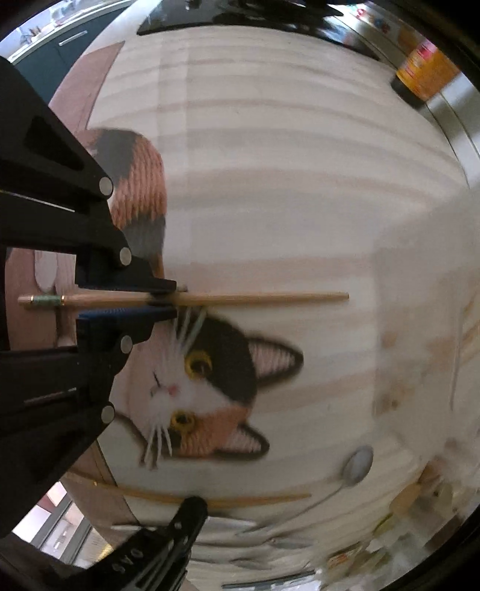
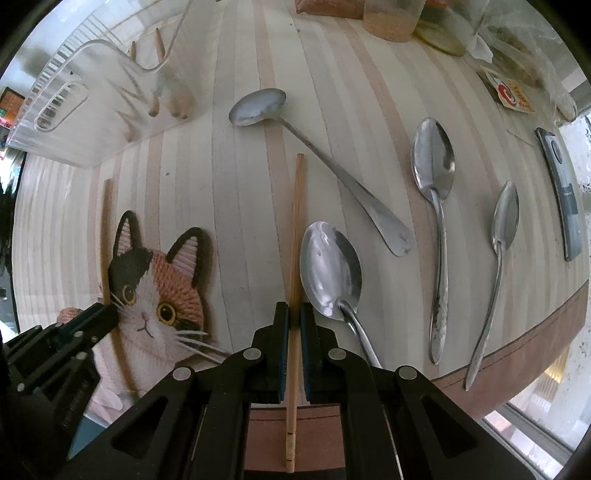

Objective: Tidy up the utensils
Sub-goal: 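Grasp a remaining chopstick with the right tool while the left tool grasps the last one, then carry both chopsticks into the clear basket and open both tools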

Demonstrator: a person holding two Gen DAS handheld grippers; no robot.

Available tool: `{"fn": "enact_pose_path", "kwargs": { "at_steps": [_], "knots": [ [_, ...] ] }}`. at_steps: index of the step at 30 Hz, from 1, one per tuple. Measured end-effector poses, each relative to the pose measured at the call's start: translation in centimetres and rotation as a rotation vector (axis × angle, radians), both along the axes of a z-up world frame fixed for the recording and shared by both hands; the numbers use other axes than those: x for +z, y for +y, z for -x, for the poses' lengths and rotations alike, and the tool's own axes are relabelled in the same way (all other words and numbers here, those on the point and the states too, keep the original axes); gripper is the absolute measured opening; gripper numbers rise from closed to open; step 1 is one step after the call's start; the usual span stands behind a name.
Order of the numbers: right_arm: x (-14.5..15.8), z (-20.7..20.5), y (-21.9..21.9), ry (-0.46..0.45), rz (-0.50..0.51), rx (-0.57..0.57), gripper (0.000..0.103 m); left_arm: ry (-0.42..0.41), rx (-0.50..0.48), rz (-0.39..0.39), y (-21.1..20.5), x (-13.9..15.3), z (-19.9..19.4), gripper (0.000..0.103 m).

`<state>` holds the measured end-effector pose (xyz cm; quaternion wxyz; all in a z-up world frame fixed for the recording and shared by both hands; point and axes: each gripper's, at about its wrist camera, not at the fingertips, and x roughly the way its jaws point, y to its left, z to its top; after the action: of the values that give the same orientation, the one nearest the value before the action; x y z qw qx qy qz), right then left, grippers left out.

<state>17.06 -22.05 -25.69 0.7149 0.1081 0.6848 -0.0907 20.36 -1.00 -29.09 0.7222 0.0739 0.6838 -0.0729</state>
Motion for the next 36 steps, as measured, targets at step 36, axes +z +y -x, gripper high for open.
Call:
{"fn": "enact_pose_path", "kwargs": {
  "at_steps": [36],
  "knots": [
    [-3.1,-0.3,10.3,0.087,0.011,0.223,0.028,0.005,0.085,-0.007,4.8,0.0,0.3,0.005]
  ]
}}
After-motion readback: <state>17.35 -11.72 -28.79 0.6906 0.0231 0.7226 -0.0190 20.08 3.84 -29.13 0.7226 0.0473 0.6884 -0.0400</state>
